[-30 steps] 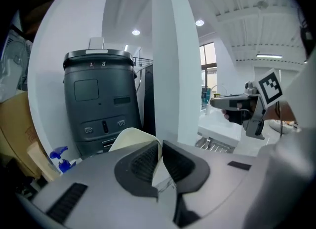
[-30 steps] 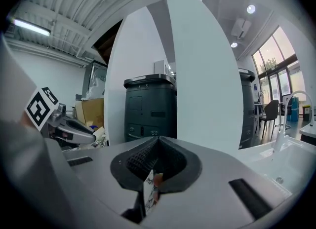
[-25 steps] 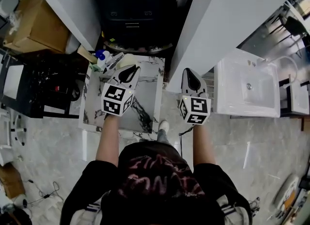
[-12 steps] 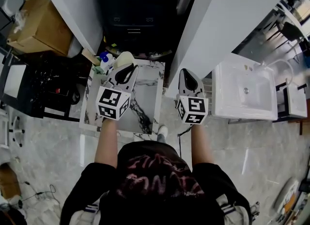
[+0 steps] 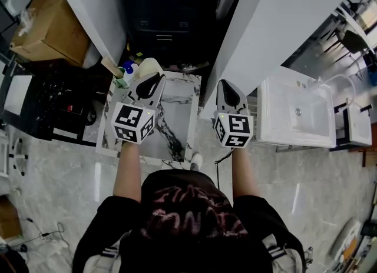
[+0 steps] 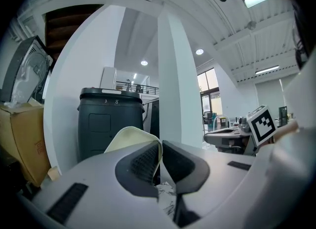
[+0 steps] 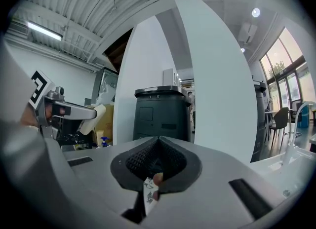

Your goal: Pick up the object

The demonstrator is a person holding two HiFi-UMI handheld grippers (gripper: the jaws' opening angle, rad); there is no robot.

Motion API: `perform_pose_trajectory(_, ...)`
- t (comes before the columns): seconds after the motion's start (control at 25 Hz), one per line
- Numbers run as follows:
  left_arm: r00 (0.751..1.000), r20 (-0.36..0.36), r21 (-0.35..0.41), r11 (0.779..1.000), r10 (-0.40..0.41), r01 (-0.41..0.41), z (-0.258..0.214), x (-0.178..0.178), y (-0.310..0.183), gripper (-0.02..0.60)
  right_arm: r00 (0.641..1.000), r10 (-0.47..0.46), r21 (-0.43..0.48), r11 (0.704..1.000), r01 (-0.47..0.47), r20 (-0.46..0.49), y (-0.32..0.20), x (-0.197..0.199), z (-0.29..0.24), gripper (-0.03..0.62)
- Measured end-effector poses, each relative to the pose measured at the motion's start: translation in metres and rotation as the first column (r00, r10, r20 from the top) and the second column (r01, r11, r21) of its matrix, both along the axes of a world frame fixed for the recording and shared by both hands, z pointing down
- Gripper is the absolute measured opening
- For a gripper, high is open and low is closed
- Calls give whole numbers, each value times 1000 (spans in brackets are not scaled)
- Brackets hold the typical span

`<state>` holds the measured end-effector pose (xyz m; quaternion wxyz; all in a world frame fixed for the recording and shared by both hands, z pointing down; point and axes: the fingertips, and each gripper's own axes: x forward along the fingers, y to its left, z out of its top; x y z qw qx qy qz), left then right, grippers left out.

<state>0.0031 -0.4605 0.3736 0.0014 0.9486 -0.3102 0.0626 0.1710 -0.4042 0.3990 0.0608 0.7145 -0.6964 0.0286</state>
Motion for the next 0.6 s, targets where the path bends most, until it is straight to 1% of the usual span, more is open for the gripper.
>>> perform_pose_trajectory(0.32,1000,2,15,1000,-18,18,-3,0,0,37,1000,-2,10,1000,2,-7,-1,2,-4,14)
perform_pose_trajectory(0.6,1000,3,33,999,-16,16,-10,0,-2,38,1000,-9,8,1000,9,-19,-2,2,-6,14)
